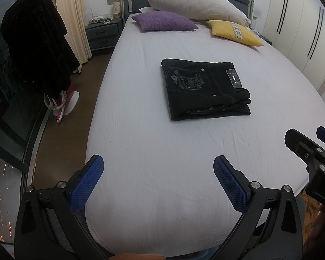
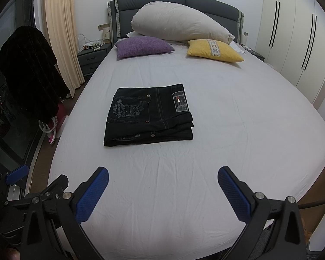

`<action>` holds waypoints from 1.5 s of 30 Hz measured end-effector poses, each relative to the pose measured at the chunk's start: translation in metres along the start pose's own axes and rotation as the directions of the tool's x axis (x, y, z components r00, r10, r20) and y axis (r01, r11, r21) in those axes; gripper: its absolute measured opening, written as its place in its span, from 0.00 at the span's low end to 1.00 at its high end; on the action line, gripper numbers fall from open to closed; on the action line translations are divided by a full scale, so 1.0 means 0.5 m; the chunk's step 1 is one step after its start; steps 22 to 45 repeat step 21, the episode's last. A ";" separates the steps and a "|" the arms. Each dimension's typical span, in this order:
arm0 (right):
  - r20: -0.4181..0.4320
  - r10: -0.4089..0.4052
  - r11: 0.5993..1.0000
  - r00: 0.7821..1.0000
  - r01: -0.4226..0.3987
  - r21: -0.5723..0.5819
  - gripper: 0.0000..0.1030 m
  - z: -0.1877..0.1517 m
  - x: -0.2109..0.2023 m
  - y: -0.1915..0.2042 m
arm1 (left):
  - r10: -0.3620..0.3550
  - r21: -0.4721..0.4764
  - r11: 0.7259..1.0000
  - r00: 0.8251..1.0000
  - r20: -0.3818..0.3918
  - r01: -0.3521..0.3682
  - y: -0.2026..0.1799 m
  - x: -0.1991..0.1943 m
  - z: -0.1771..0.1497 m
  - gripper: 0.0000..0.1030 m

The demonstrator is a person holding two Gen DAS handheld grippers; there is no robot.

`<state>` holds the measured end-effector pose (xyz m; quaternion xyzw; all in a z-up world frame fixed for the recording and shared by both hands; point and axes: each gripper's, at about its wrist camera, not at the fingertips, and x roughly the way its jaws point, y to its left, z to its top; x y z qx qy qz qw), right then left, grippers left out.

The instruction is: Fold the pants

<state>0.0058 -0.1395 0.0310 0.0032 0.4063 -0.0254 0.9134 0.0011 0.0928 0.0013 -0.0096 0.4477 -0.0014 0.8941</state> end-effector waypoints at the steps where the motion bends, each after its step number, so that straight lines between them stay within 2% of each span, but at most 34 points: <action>1: 0.000 0.001 1.000 1.000 -0.001 0.000 1.00 0.000 0.000 -0.001 | 0.000 0.001 1.000 1.000 -0.001 0.000 -0.001 -0.001 -0.003 1.00; 14: -0.001 0.001 1.000 1.000 -0.001 0.000 1.00 0.001 -0.002 -0.002 | -0.007 -0.001 1.000 1.000 -0.018 0.006 0.008 -0.001 -0.001 1.00; 20: -0.002 0.001 1.000 1.000 -0.001 0.000 1.00 0.002 -0.002 -0.003 | -0.007 0.012 1.000 1.000 0.007 0.006 0.009 -0.010 0.002 1.00; 45: -0.003 0.001 1.000 1.000 -0.001 0.000 1.00 0.001 -0.003 -0.002 | -0.006 0.011 1.000 1.000 0.006 0.006 0.010 -0.010 0.002 1.00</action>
